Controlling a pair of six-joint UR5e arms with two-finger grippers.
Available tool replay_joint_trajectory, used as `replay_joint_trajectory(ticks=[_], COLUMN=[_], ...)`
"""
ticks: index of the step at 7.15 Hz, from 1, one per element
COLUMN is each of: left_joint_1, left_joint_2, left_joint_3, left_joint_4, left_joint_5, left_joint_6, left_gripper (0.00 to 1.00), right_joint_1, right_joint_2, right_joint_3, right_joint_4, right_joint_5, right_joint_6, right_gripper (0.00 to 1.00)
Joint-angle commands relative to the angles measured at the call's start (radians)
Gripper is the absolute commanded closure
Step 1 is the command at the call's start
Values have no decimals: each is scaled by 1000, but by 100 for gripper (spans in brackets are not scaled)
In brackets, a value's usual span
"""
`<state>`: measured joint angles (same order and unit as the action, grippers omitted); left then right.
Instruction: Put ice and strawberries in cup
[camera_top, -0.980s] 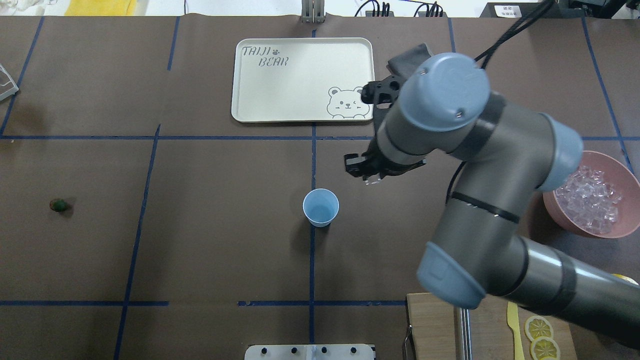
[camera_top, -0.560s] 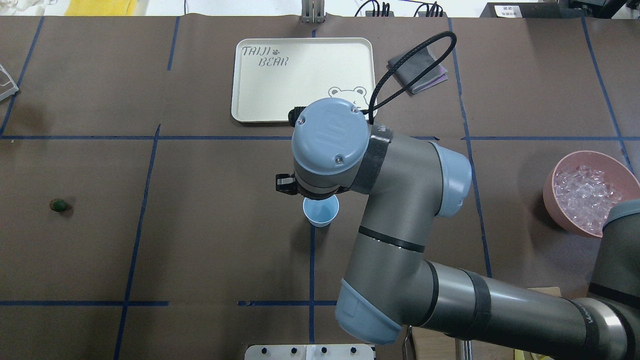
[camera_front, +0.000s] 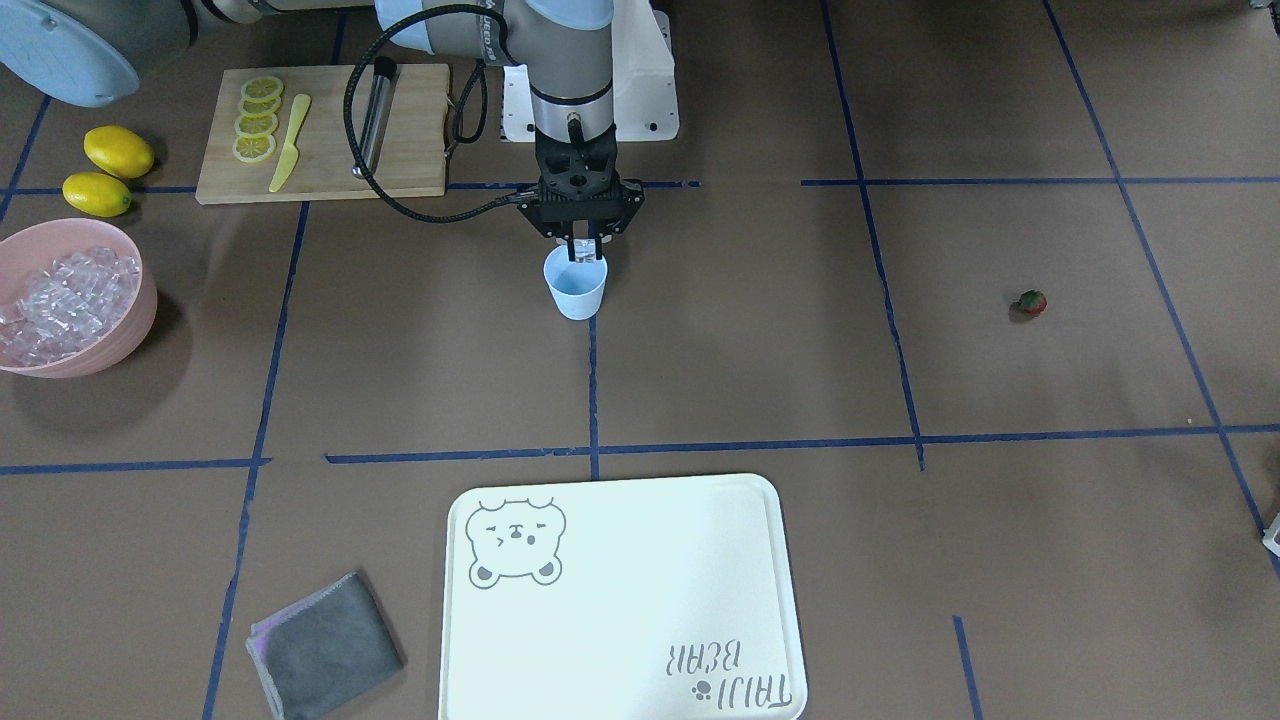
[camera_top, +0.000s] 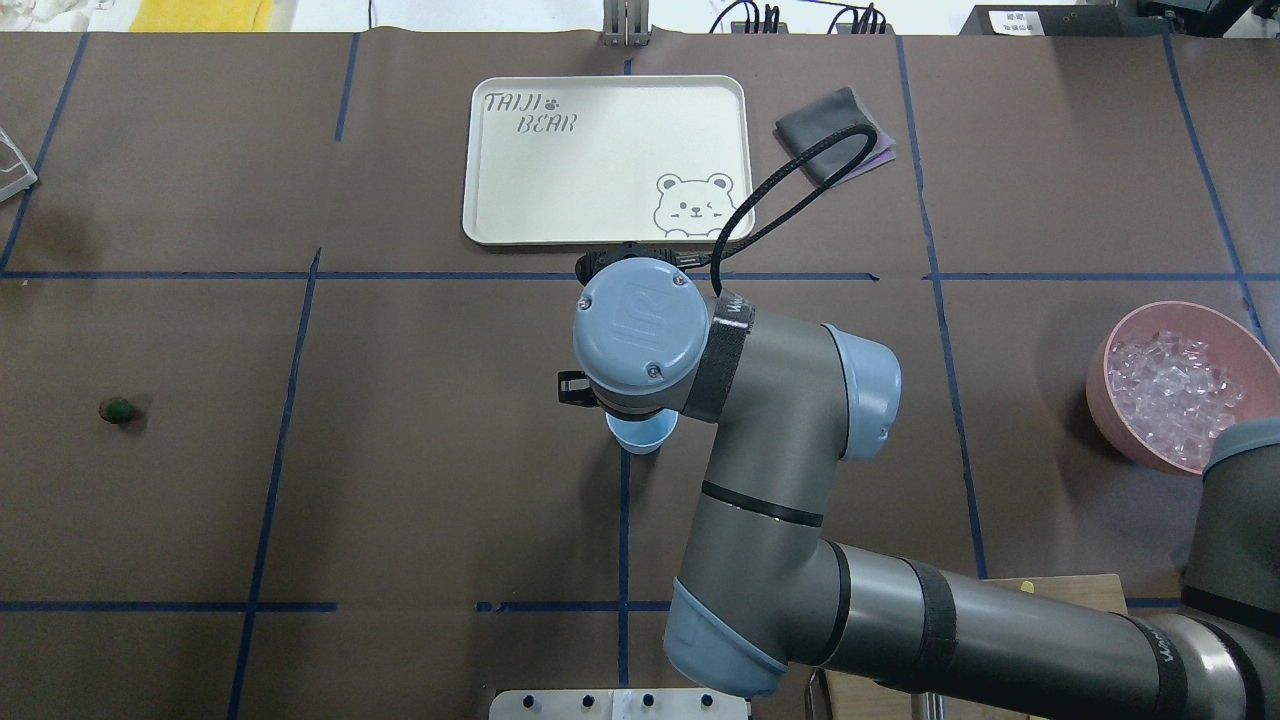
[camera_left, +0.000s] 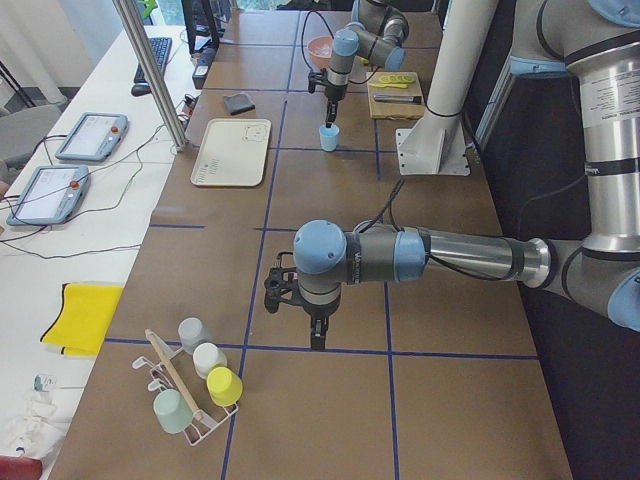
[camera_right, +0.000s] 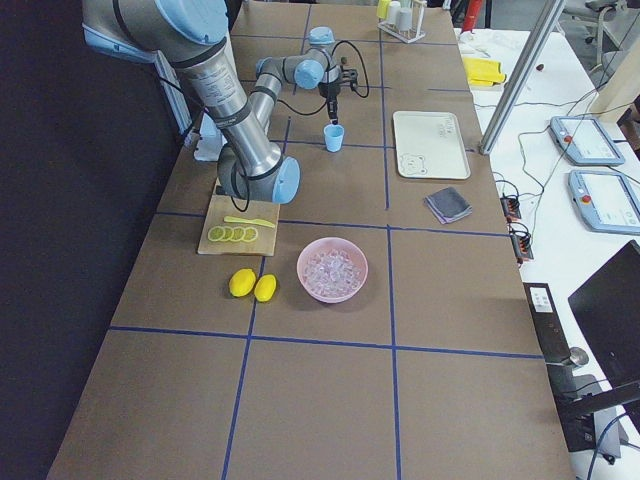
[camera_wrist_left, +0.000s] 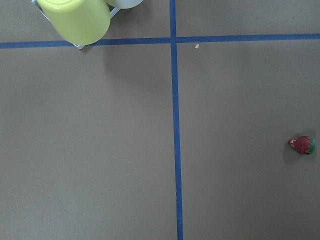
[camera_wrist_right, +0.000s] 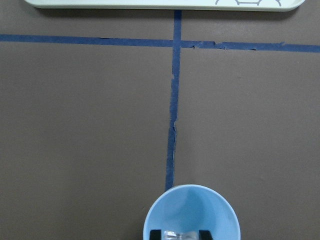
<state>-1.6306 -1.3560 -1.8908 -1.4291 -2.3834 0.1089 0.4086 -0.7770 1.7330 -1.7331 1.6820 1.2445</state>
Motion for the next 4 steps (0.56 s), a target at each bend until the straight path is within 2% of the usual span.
replay_joint_trajectory(ticks=[1,2,4], left_joint_1=[0,0,0], left_joint_2=[0,-2,-3], left_joint_3=[-1,-1,-1], left_joint_4=[-1,-1,-1], left_joint_5=[0,0,0], left_joint_6=[0,0,0], left_gripper=[0,0,0], right_joint_1=[-1,-1,-1], right_joint_2=[-11,-10,-10], right_joint_3=[2,5,11], right_joint_4=[1,1,1], right_joint_5=[-4,-2,4], right_joint_6=[-4,-5,-5], right_gripper=[69,1,1])
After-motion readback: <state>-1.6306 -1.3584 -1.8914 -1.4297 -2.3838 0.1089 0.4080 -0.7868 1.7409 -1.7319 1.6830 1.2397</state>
